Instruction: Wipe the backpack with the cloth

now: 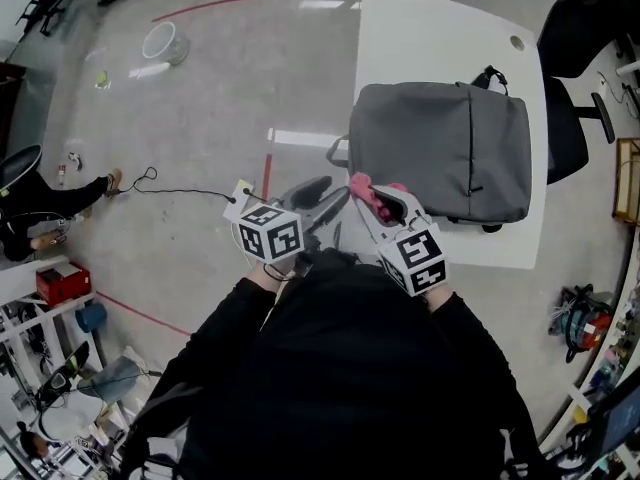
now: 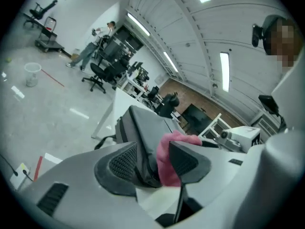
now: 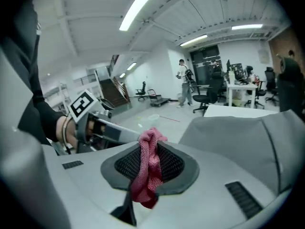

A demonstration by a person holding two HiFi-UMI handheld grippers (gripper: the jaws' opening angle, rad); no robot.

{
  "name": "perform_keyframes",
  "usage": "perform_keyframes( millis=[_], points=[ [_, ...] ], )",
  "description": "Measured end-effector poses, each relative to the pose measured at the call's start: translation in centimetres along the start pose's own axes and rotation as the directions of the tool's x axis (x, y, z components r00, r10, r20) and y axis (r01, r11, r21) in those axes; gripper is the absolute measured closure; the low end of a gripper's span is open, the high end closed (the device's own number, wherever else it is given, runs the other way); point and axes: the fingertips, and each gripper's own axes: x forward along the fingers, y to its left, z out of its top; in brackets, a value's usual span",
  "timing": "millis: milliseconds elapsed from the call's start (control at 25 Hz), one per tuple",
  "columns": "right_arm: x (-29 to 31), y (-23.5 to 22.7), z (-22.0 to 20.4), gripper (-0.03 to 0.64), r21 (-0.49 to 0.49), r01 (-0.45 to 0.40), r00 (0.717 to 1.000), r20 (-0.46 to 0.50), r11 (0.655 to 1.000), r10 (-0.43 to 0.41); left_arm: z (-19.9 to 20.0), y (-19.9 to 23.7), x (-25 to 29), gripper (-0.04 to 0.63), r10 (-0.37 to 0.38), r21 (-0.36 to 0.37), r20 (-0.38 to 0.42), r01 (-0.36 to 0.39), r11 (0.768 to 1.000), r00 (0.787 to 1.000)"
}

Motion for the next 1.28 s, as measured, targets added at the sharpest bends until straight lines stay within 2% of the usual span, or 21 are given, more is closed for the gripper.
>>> perform_keyframes(
  millis=[80, 200, 280, 400, 520, 640, 840, 1000, 1080, 1160, 1280],
  points=[
    [0.7, 1.8, 1.0, 0.531, 0.012, -0.089, 0.996, 0.023, 0.996, 0.089, 1.8, 0.8, -1.5, 0.37, 0.041, -0.027, 0.068, -0.039, 0.999, 0.997],
    [0.7, 1.3, 1.1, 0.531, -0.004, -0.103, 0.995, 0.017, 0.995, 0.103, 2.4, 1.0, -2.2, 0.37, 0.075, -0.046, 0.104, -0.07, 0.996, 0.992],
    [0.0, -0.6, 0.1, 0.531, 0.003, -0.066, 0.998, 0.001, 0.998, 0.066, 1.4, 0.4, -1.6, 0.37, 0.087, -0.061, 0.104, -0.081, 0.995, 0.991],
    [-2.5, -4.9, -1.8, 0.531, 0.019, 0.042, 0.999, -0.031, 0.999, -0.041, -1.0, -1.3, 0.3, 0.37, 0.094, -0.082, 0.091, -0.087, 0.993, 0.991],
    [-6.9, -10.3, -3.4, 0.531, 0.045, 0.167, 0.985, -0.053, 0.985, -0.165, -2.7, -3.7, 2.6, 0.37, 0.106, -0.053, 0.069, -0.102, 0.993, 0.992],
    [-12.7, -16.1, -4.7, 0.531, 0.076, 0.286, 0.958, -0.059, 0.955, -0.282, -3.6, -5.5, 4.7, 0.37, 0.126, -0.026, 0.06, -0.125, 0.992, 0.99],
    [-22.4, -24.4, -5.5, 0.531, 0.177, 0.447, 0.893, -0.029, 0.877, -0.45, -4.0, -5.8, 6.2, 0.37, 0.197, -0.041, 0.094, -0.194, 0.98, 0.976],
    [-28.2, -29.7, -3.2, 0.531, 0.15, 0.558, 0.821, 0.046, 0.816, -0.569, -4.0, -5.4, 6.2, 0.37, 0.264, -0.034, 0.124, -0.262, 0.964, 0.956],
    [-29.6, -31.5, -2.5, 0.531, 0.124, 0.586, 0.8, 0.067, 0.801, -0.596, -4.1, -5.5, 6.2, 0.37, 0.29, -0.031, 0.132, -0.288, 0.957, 0.948],
    [-29.2, -32.2, -2.4, 0.531, 0.11, 0.577, 0.808, 0.067, 0.809, -0.585, -4.2, -5.8, 6.1, 0.37, 0.306, -0.022, 0.138, -0.306, 0.952, 0.942],
    [-25.9, -31.0, -2.7, 0.531, 0.095, 0.527, 0.845, 0.044, 0.845, -0.532, -4.3, -6.2, 6.0, 0.37, 0.308, 0.017, 0.129, -0.313, 0.95, 0.943]
  ],
)
